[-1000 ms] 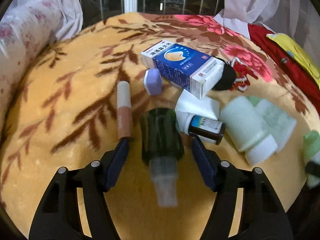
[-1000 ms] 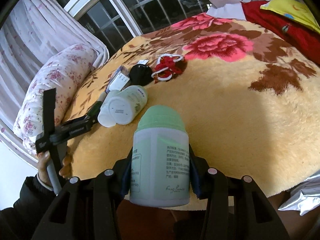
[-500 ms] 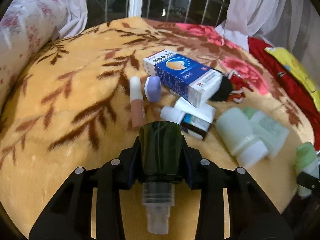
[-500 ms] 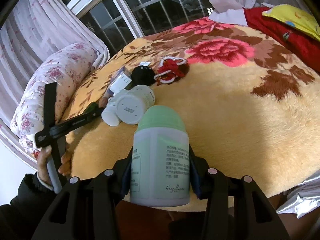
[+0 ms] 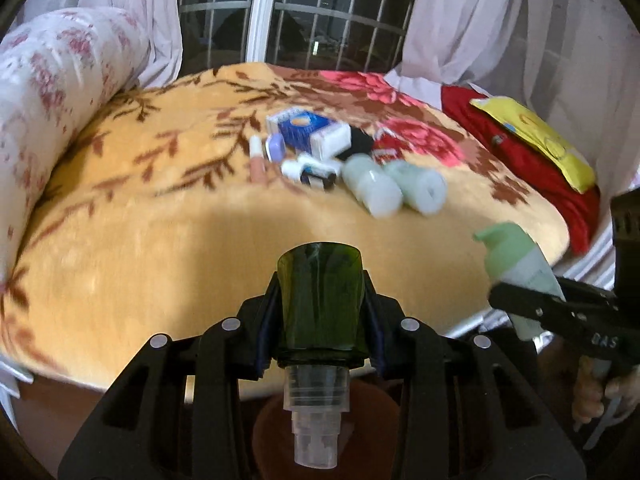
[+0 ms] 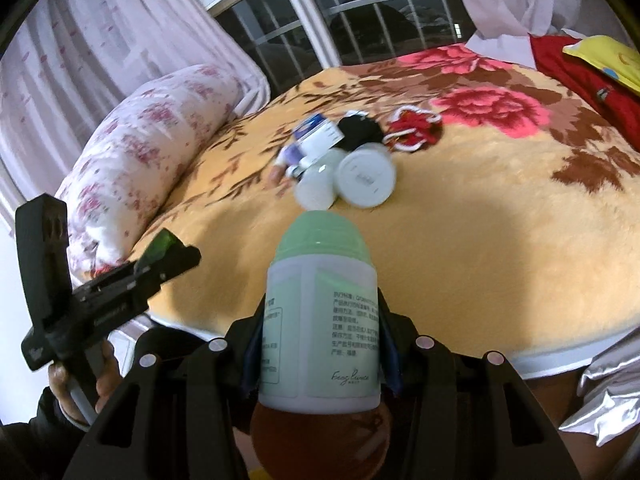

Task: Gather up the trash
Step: 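Lower both grippers into the orange bin and release the jar and spray bottle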

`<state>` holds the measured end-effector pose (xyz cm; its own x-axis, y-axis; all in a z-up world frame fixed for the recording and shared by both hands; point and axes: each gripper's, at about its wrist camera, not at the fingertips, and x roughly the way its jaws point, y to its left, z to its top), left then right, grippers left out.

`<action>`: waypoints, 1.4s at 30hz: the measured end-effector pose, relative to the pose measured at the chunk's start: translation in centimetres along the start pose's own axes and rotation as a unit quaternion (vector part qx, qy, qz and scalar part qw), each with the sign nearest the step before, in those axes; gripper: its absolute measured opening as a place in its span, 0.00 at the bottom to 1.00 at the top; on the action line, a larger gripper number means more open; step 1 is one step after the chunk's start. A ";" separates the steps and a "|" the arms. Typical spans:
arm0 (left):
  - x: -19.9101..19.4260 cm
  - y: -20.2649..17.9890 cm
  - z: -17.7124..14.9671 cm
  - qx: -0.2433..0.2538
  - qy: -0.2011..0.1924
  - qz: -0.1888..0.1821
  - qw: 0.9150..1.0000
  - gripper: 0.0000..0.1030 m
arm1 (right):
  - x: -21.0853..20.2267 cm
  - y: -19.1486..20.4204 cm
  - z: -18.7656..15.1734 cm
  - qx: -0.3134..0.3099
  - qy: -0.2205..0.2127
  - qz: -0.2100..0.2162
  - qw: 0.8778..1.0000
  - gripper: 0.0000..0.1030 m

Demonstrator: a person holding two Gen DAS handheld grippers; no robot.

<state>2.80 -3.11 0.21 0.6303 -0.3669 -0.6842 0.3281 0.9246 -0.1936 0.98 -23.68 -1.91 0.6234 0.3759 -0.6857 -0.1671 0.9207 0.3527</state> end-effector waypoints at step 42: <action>4.1 1.2 -13.4 -0.013 0.163 0.031 0.986 0.58 | 5.4 1.8 -11.3 -0.020 0.147 -0.027 0.988 0.52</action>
<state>-3.66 -2.15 -12.18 0.3870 -0.2614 -0.8842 0.2758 0.9479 -0.1596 -4.56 -18.78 -12.17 0.3835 0.3343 -0.8609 -0.1733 0.9417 0.2885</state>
